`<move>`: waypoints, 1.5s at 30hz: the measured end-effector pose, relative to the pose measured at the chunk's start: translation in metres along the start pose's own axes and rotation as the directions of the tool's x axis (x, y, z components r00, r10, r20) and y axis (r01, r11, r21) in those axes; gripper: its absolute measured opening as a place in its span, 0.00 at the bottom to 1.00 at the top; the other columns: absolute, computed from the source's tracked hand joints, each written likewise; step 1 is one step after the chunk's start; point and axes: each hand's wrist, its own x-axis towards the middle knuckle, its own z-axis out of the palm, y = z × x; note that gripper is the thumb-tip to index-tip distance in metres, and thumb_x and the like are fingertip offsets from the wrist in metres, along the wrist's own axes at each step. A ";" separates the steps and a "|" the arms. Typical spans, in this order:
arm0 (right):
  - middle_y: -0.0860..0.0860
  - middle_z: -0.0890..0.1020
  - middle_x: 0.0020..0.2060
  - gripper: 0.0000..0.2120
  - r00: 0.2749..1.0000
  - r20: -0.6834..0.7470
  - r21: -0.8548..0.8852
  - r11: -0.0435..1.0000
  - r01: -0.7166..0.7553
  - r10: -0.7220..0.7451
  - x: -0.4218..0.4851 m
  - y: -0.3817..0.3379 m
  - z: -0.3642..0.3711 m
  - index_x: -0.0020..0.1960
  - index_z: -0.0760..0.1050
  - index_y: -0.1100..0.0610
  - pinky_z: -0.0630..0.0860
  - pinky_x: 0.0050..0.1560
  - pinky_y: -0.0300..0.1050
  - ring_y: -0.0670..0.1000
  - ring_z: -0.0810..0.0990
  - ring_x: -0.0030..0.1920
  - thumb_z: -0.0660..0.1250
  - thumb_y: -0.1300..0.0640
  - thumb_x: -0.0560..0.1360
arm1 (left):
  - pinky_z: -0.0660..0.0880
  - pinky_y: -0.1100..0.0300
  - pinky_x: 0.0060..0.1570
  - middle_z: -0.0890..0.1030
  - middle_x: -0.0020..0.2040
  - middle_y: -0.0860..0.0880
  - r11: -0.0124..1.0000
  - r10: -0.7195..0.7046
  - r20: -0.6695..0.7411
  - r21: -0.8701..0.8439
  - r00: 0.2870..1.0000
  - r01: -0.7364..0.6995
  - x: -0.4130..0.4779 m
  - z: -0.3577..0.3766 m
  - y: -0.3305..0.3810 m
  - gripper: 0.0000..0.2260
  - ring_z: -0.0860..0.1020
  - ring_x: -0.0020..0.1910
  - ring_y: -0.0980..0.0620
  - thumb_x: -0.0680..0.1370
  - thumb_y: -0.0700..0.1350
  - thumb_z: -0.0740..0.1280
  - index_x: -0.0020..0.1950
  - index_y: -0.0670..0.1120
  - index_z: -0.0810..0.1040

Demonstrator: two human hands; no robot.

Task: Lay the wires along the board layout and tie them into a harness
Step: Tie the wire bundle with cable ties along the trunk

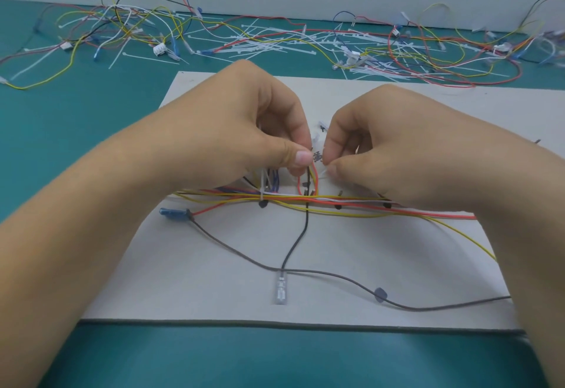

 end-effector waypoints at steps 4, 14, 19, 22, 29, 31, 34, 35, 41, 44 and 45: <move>0.29 0.78 0.30 0.06 1.000 0.021 -0.020 1.000 -0.006 0.006 0.003 0.005 0.000 0.40 0.80 0.47 0.67 0.27 0.32 0.33 0.77 0.31 0.71 0.52 0.76 | 0.82 0.40 0.50 0.88 0.39 0.54 0.998 -0.001 0.011 0.065 1.000 0.000 -0.001 -0.002 0.001 0.00 0.86 0.42 0.45 0.76 0.47 0.76 0.45 0.52 0.87; 0.27 0.77 0.28 0.08 1.000 -0.004 -0.004 1.000 -0.003 0.003 0.007 0.009 0.002 0.39 0.79 0.46 0.66 0.29 0.35 0.31 0.75 0.30 0.72 0.52 0.77 | 0.83 0.43 0.46 0.87 0.38 0.54 0.995 -0.022 0.024 0.099 0.999 0.020 -0.002 0.002 0.004 0.06 0.85 0.39 0.47 0.71 0.52 0.72 0.44 0.53 0.86; 0.26 0.77 0.31 0.07 1.000 -0.018 -0.003 1.000 0.023 -0.023 0.008 0.012 0.004 0.40 0.79 0.46 0.66 0.28 0.25 0.30 0.75 0.32 0.72 0.53 0.76 | 0.83 0.43 0.46 0.87 0.38 0.54 0.993 -0.009 0.005 0.114 1.000 0.008 -0.001 0.001 0.003 0.02 0.86 0.39 0.47 0.76 0.45 0.75 0.44 0.52 0.86; 0.26 0.77 0.31 0.07 0.999 -0.016 -0.003 1.000 0.030 -0.030 0.008 0.012 0.004 0.40 0.79 0.45 0.66 0.27 0.25 0.30 0.75 0.32 0.72 0.53 0.76 | 0.83 0.45 0.47 0.87 0.37 0.54 0.993 -0.013 -0.004 0.115 1.000 0.013 -0.001 0.002 0.003 0.03 0.86 0.39 0.49 0.76 0.45 0.75 0.44 0.52 0.86; 0.28 0.77 0.30 0.08 0.999 -0.026 0.013 0.999 0.038 -0.037 0.007 0.009 0.005 0.39 0.79 0.46 0.66 0.27 0.26 0.31 0.75 0.31 0.71 0.52 0.77 | 0.82 0.47 0.43 0.87 0.37 0.56 0.992 -0.011 -0.013 0.124 1.000 0.013 -0.001 0.004 0.005 0.02 0.85 0.36 0.51 0.76 0.46 0.74 0.43 0.52 0.86; 0.28 0.78 0.31 0.08 0.999 -0.029 0.016 0.999 0.041 -0.040 0.007 0.009 0.005 0.40 0.79 0.46 0.66 0.27 0.26 0.31 0.75 0.31 0.71 0.52 0.77 | 0.82 0.49 0.41 0.87 0.37 0.57 0.991 -0.012 -0.016 0.132 1.000 0.014 -0.001 0.004 0.005 0.02 0.84 0.35 0.52 0.76 0.46 0.74 0.43 0.52 0.86; 0.28 0.77 0.29 0.08 0.999 -0.024 0.021 0.999 0.047 -0.047 0.006 0.008 0.005 0.40 0.79 0.47 0.66 0.27 0.25 0.31 0.75 0.30 0.72 0.53 0.77 | 0.79 0.50 0.40 0.87 0.37 0.57 0.991 -0.013 -0.014 0.130 1.000 0.015 -0.002 0.005 0.006 0.02 0.84 0.35 0.52 0.75 0.46 0.74 0.43 0.52 0.86; 0.28 0.77 0.28 0.08 0.999 -0.022 0.022 0.999 0.049 -0.049 0.006 0.008 0.005 0.40 0.79 0.47 0.66 0.27 0.25 0.31 0.75 0.30 0.72 0.53 0.77 | 0.80 0.50 0.40 0.87 0.37 0.57 0.991 -0.014 -0.012 0.130 1.000 0.015 -0.002 0.004 0.006 0.02 0.84 0.36 0.52 0.75 0.46 0.74 0.43 0.52 0.86; 0.30 0.77 0.28 0.07 0.998 -0.023 0.029 0.998 0.053 -0.052 0.005 0.007 0.004 0.40 0.79 0.47 0.66 0.27 0.25 0.32 0.75 0.29 0.72 0.53 0.77 | 0.82 0.46 0.44 0.86 0.36 0.57 0.992 0.006 -0.030 0.129 1.000 -0.002 -0.002 0.004 0.006 0.03 0.84 0.37 0.51 0.76 0.45 0.75 0.43 0.52 0.86; 0.29 0.77 0.28 0.07 0.998 -0.019 0.031 0.998 0.055 -0.055 0.005 0.006 0.005 0.40 0.79 0.47 0.66 0.27 0.25 0.32 0.75 0.29 0.72 0.53 0.77 | 0.82 0.46 0.44 0.87 0.37 0.56 0.992 0.016 -0.035 0.122 0.999 -0.012 -0.002 0.004 0.005 0.03 0.85 0.38 0.49 0.76 0.44 0.75 0.43 0.52 0.86; 0.29 0.77 0.28 0.07 0.998 -0.019 0.032 0.998 0.055 -0.055 0.005 0.006 0.005 0.40 0.78 0.47 0.66 0.26 0.26 0.32 0.75 0.29 0.72 0.53 0.77 | 0.82 0.46 0.44 0.87 0.37 0.56 0.992 0.018 -0.035 0.124 0.999 -0.013 -0.002 0.004 0.005 0.03 0.85 0.37 0.50 0.76 0.44 0.75 0.43 0.52 0.86</move>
